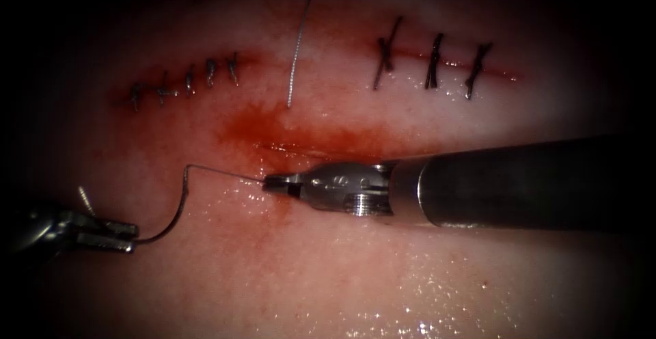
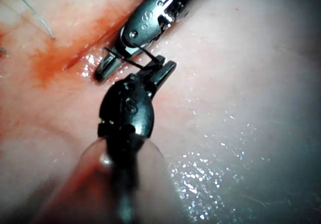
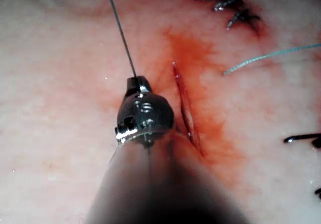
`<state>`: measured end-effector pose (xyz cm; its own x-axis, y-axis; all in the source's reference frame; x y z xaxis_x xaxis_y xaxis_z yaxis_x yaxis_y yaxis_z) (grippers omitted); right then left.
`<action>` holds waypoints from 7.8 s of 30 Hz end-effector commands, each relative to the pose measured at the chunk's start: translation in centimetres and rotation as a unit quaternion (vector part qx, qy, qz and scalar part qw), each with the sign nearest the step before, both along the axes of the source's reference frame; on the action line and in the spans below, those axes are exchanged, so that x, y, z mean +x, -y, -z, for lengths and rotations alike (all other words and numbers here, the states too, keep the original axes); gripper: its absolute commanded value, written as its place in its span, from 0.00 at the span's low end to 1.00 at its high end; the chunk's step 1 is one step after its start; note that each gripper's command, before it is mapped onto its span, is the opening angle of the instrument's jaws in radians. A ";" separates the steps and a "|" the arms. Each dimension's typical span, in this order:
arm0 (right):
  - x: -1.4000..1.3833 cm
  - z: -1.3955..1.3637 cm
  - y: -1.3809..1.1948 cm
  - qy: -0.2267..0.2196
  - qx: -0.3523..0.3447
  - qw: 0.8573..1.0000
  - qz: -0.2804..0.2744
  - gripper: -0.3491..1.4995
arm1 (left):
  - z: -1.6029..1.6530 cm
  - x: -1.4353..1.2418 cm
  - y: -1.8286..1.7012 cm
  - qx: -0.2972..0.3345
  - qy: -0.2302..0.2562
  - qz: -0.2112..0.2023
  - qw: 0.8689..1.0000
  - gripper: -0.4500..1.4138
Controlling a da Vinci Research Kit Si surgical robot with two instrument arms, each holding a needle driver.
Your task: Wound Closure
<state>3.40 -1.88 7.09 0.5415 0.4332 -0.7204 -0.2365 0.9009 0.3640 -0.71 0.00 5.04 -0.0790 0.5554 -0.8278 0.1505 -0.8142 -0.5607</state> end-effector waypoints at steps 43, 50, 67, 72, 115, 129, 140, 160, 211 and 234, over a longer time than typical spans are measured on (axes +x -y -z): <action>0.27 0.06 0.06 0.006 -0.058 0.998 0.015 0.63 | -0.42 0.50 0.57 -0.070 -0.139 0.226 0.962 0.00; 0.33 -0.02 -0.05 0.013 -0.051 0.999 0.003 0.28 | -0.43 0.48 0.57 -0.071 -0.141 0.227 0.961 0.00; 0.14 0.63 0.63 0.010 -0.006 0.999 0.049 0.00 | -1.14 0.50 0.52 -0.069 -0.158 0.260 0.950 0.00; 0.27 1.17 0.98 -0.006 0.006 0.998 0.069 0.00 | -1.42 0.46 0.83 -0.067 -0.169 0.268 0.946 0.00; 0.23 0.13 -0.01 0.018 -0.083 0.996 0.031 0.00 | -1.44 0.64 0.69 -0.083 -0.217 0.265 0.936 0.00; 0.15 0.93 0.73 0.002 -0.060 0.993 0.104 0.00 | -1.51 0.62 0.42 -0.102 -0.216 0.271 0.933 0.00; 0.37 1.68 1.47 -0.006 -0.040 0.989 0.140 0.00 | -1.46 0.56 0.50 -0.105 -0.220 0.274 0.931 0.00; 0.06 1.36 0.54 -0.043 -0.082 0.994 0.060 0.81 | -1.48 0.62 0.48 -0.137 -0.224 0.267 0.927 0.00; 0.15 1.30 1.27 -0.046 -0.077 0.978 0.187 0.00 | -1.58 0.46 0.57 -0.142 -0.231 0.262 0.926 0.00; 0.26 1.47 1.15 -0.055 -0.058 0.986 0.143 0.84 | -1.63 0.44 0.58 -0.144 -0.231 0.259 0.927 0.00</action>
<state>3.63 -3.00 5.57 0.5448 0.1885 -0.8171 0.0656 0.9618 0.2656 -0.21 -0.48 6.62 -0.2465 0.3754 -0.8935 -0.5056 -0.8363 -0.2119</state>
